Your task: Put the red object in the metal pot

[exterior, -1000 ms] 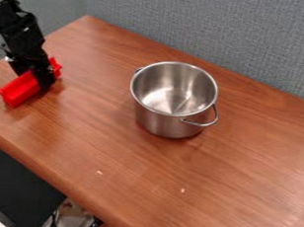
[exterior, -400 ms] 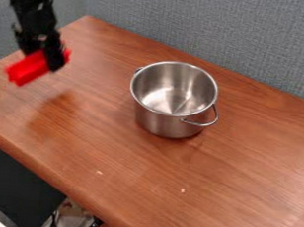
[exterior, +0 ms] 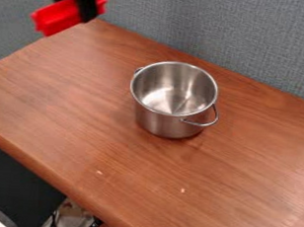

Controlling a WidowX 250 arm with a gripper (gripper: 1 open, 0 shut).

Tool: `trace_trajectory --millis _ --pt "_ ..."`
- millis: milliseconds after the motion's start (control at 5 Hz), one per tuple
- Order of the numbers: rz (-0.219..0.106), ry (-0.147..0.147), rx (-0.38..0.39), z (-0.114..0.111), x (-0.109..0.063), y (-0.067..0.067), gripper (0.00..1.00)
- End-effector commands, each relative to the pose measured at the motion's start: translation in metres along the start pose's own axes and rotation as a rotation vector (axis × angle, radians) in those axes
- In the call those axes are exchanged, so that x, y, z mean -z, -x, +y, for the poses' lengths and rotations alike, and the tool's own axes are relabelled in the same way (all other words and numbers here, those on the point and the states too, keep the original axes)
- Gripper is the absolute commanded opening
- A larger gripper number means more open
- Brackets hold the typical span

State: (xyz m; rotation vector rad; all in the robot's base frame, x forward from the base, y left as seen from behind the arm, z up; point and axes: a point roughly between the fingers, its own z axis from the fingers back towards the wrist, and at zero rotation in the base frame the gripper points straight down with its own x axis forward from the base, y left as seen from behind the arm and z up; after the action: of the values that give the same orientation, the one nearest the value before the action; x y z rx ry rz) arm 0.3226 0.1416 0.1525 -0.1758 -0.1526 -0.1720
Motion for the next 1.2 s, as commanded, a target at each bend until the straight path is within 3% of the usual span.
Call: trace_trajectory --millis 0,200,600,1000 --pt "-0.068 -0.009 0.171 -0.045 -0.023 -0.006 0.00" --pt "-0.057 0.024 0.311 -0.081 -0.013 -0.007 0.00" --pt "0.013 0.080 0.585 -0.140 -0.017 -0.015 0.00" --pt "0.154 0.163 0.674 -0.163 0.007 0.009 0.00"
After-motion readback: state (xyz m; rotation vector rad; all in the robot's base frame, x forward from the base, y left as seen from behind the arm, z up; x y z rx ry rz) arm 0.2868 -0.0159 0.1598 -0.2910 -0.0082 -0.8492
